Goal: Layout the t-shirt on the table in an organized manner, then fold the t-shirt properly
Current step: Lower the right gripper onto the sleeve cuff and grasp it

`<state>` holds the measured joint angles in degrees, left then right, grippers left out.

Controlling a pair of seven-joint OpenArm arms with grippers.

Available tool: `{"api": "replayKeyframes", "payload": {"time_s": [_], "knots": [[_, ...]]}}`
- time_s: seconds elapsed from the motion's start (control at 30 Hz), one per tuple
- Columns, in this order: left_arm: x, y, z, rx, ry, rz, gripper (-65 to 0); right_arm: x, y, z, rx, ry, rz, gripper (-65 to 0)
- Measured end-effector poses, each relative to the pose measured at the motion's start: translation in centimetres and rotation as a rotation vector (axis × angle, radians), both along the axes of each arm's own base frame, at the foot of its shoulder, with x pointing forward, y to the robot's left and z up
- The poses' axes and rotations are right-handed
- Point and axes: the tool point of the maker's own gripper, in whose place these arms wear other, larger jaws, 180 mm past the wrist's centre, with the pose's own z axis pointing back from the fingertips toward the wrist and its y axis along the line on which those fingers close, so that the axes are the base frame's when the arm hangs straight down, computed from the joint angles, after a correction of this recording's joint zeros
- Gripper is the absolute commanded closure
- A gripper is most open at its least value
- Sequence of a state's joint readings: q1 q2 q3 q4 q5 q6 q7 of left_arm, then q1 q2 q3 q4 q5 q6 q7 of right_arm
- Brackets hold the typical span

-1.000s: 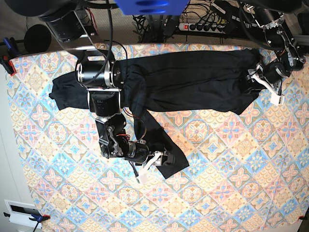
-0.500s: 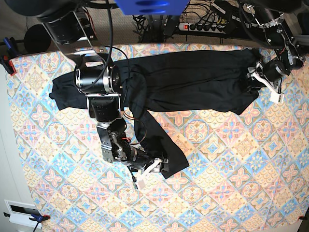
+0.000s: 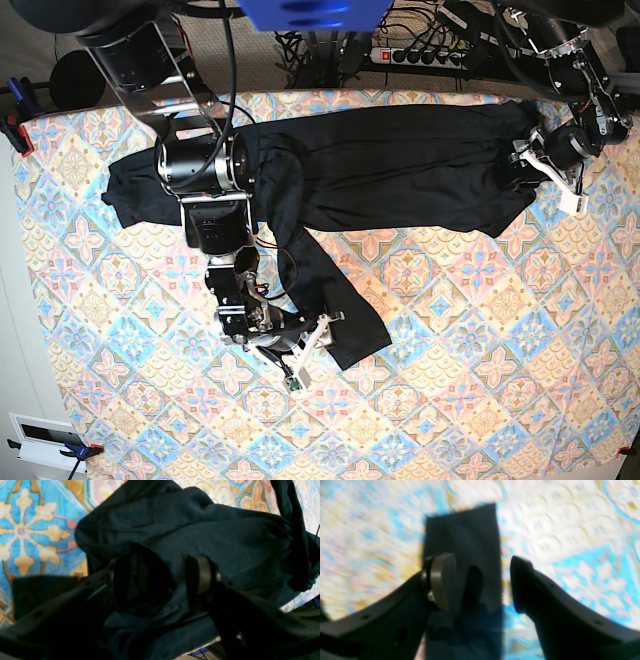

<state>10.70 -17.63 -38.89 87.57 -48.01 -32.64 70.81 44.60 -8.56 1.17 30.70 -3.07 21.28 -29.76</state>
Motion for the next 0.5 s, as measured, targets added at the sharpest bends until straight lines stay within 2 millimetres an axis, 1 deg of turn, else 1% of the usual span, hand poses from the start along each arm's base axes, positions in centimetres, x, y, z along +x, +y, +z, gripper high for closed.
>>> {"api": "replayKeyframes", "payload": {"time_s": [0.03, 0.1, 0.17, 0.27, 0.4, 0.47, 0.5], "knots": [[0.0, 0.0, 0.0, 0.000, 0.000, 0.001, -34.8, 0.1, -0.8, -0.5, -0.048, 0.000, -0.016, -34.0], [0.0, 0.0, 0.0, 0.000, 0.000, 0.001, -34.8, 0.6, -2.3, -0.8, -0.121, -0.022, -0.065, -34.0], [-0.1, 0.0, -0.1, 0.000, 0.003, 0.001, -34.8, 1.0, -2.7, -0.5, -0.135, -0.050, -0.063, -34.0], [-0.1, 0.0, 0.0, 0.000, 0.002, 0.001, -34.8, 1.4, -2.3, 0.0, -0.120, -0.076, -0.067, -34.0], [-0.1, 0.0, 0.0, 0.000, 0.001, 0.001, -34.8, 1.4, -2.1, 0.0, -0.115, -0.078, -0.063, -34.0], [-0.1, 0.0, 0.0, 0.000, 0.002, 0.001, -34.8, 1.2, -2.2, -0.4, -0.116, -0.068, -0.063, -34.0], [-0.1, 0.0, 0.0, 0.000, 0.001, 0.001, -34.8, 0.8, -2.2, -1.1, -0.119, -0.047, -0.062, -34.0]]}}
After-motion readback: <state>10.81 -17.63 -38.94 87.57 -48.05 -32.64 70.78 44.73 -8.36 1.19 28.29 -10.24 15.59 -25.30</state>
